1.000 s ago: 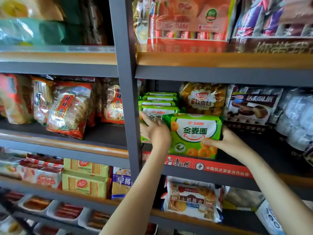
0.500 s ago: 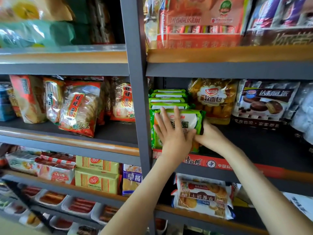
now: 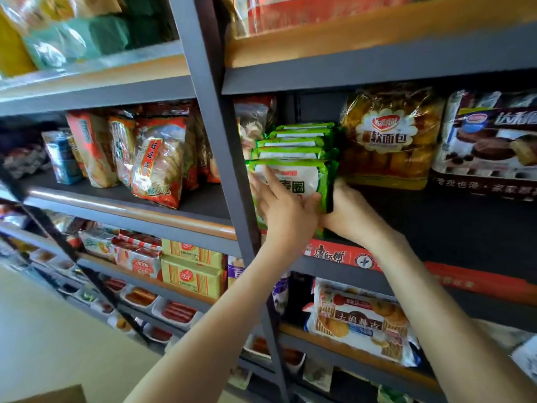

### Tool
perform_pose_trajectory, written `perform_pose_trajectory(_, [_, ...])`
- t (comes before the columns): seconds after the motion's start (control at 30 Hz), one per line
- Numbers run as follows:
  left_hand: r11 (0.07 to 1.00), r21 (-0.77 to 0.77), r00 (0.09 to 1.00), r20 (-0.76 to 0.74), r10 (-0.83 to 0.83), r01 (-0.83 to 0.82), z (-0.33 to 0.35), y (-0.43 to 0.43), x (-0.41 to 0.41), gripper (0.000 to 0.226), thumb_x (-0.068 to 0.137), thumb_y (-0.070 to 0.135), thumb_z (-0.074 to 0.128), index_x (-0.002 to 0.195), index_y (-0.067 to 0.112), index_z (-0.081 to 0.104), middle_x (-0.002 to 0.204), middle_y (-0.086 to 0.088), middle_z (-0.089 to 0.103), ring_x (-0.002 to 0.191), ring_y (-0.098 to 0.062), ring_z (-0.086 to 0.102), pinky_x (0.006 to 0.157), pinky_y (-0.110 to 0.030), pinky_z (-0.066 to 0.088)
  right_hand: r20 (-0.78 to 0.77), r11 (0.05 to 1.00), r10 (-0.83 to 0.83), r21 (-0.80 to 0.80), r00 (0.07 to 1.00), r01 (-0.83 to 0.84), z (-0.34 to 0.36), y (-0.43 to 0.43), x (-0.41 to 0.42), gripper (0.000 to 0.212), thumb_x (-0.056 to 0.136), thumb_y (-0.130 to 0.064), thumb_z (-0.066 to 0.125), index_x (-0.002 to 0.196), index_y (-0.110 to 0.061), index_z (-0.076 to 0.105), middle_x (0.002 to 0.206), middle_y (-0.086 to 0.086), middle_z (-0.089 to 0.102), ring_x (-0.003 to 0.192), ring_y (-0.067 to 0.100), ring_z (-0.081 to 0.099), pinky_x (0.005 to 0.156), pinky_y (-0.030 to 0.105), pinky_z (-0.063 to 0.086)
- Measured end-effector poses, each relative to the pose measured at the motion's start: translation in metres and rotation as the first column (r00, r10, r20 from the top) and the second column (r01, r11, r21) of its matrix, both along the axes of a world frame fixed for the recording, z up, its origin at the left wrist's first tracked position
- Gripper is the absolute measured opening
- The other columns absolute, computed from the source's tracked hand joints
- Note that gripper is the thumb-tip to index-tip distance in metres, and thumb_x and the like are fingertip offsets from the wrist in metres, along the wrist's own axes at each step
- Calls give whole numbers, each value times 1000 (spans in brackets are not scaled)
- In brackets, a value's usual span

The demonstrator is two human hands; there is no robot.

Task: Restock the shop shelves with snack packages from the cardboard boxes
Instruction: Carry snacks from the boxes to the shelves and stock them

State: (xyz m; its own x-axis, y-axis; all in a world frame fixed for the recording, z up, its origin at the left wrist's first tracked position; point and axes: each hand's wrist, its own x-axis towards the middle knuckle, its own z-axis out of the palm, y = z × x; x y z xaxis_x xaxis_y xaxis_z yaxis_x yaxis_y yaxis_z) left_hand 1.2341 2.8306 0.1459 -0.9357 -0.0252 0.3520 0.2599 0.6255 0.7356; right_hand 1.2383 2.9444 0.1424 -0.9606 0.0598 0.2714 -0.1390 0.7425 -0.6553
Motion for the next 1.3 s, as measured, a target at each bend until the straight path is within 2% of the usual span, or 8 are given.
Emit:
perform_pose_trajectory(0.13, [997,67,998,67,22,-27,-7,6,4,96,94,37,55,149,3,-16,154,-25,-22,144,-33,-22,114,-38,-9,90,998,50,42,995,-53,-6,0,3,91,80,-37,71,143,-5,14,113,21,62,98,34,64,69,33,45])
perform_pose_trajectory(0.37, [994,68,991,100,84,-91,-2,5,-11,93,94,28,57,150,6,-14,155,-21,-22,145,-31,-21,115,-41,-8,123,993,13,116,992,-27,-1,-13,-3,110,83,-30,72,149,-2,-11,120,18,61,104,32,63,76,34,46])
perform_pose_trajectory(0.53, [990,83,976,199,93,-111,8,-4,-19,97,91,28,62,151,12,-11,158,-13,-19,146,-23,-16,116,-34,-4,143,976,-34,216,989,2,0,-21,-7,116,81,-36,73,148,-5,-16,122,15,60,103,30,63,80,38,52])
perform_pose_trajectory(0.67, [989,126,992,111,64,-78,6,-10,-13,94,89,22,65,152,8,-4,158,-12,-8,147,-23,-5,113,-26,2,145,988,-31,154,989,9,0,-24,-1,115,78,-34,76,150,-4,-8,124,16,59,108,31,61,86,40,52])
perform_pose_trajectory(0.77, [990,129,996,84,38,-49,4,-12,-8,90,92,19,61,151,4,-6,158,-16,-14,147,-26,-8,120,-34,3,122,994,-57,103,991,45,4,-26,7,95,81,-34,74,147,1,15,119,18,60,107,34,61,79,36,50])
perform_pose_trajectory(0.9, [999,30,1000,9,-27,26,0,-14,-1,75,98,15,45,150,-2,-7,156,-24,-15,146,-32,-12,117,-35,-3,57,985,-135,111,989,129,6,-31,18,34,92,-28,60,114,-5,49,102,16,63,92,36,63,68,37,50])
perform_pose_trajectory(1.1, [966,-148,966,-113,-231,214,-21,-33,17,67,95,22,44,150,-2,13,156,-25,7,145,-39,11,117,-47,17,-6,931,-327,168,945,323,2,-47,43,31,94,-28,55,116,-7,53,110,14,62,100,36,60,75,40,49])
perform_pose_trajectory(1.3, [880,-152,865,-174,-471,449,-50,-64,45,44,91,20,42,128,-3,51,137,-21,47,126,-37,44,105,-40,35,-468,865,-418,57,779,498,-36,-82,82,14,87,-9,58,101,-5,60,94,12,63,92,30,57,78,40,47])
